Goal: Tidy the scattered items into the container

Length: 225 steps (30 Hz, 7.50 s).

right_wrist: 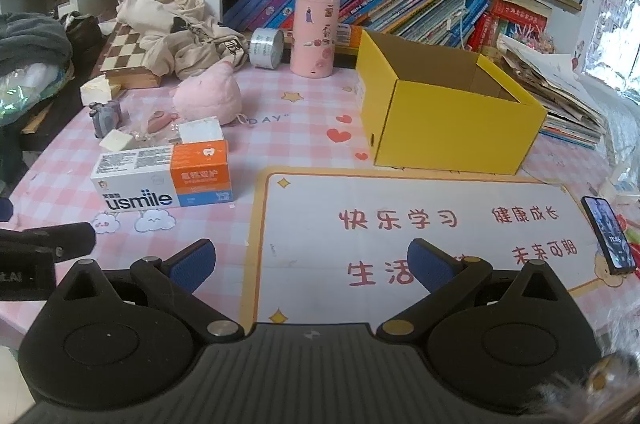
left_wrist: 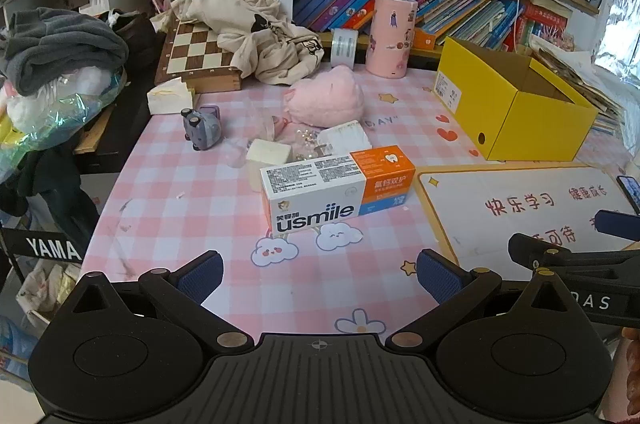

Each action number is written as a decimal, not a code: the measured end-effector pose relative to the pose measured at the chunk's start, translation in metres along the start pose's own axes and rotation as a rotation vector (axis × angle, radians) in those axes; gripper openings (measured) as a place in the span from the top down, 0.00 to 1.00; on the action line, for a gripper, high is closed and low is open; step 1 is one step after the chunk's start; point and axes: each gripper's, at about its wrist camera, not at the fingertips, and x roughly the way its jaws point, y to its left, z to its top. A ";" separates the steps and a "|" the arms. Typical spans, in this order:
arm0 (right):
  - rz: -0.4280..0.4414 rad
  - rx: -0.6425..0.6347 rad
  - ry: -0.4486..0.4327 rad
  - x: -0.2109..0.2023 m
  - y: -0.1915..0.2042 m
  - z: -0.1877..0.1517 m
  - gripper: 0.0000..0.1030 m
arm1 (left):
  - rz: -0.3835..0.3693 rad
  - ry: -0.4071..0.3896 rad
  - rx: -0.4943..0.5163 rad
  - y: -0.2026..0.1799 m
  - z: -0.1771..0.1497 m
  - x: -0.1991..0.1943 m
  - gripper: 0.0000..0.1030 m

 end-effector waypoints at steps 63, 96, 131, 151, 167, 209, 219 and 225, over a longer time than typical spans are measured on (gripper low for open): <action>0.857 -1.003 0.062 0.173 0.062 0.087 0.45 | 0.375 -0.014 -0.390 -0.007 0.045 0.043 0.00; 0.525 -0.591 0.236 0.147 -0.035 0.070 0.55 | 0.326 0.028 -0.162 0.013 0.064 0.152 0.44; 0.360 -0.326 0.193 0.081 -0.016 0.047 0.64 | 0.049 -0.024 -0.108 0.012 0.024 0.053 0.65; 0.296 -0.194 0.140 0.025 -0.012 0.031 0.64 | -0.099 -0.098 -0.007 0.006 0.018 0.016 0.65; 0.223 -0.094 0.127 0.015 -0.039 0.021 0.64 | -0.186 -0.094 0.073 -0.021 0.022 0.025 0.66; 0.476 -0.165 -0.104 0.063 -0.240 0.147 0.64 | -0.073 -0.232 0.117 -0.214 0.147 0.069 0.66; 0.380 -0.142 -0.172 0.098 -0.284 0.196 0.64 | -0.106 -0.271 0.166 -0.256 0.189 0.101 0.66; 0.306 -0.115 -0.127 0.142 -0.298 0.207 0.64 | -0.113 -0.239 0.189 -0.276 0.212 0.144 0.66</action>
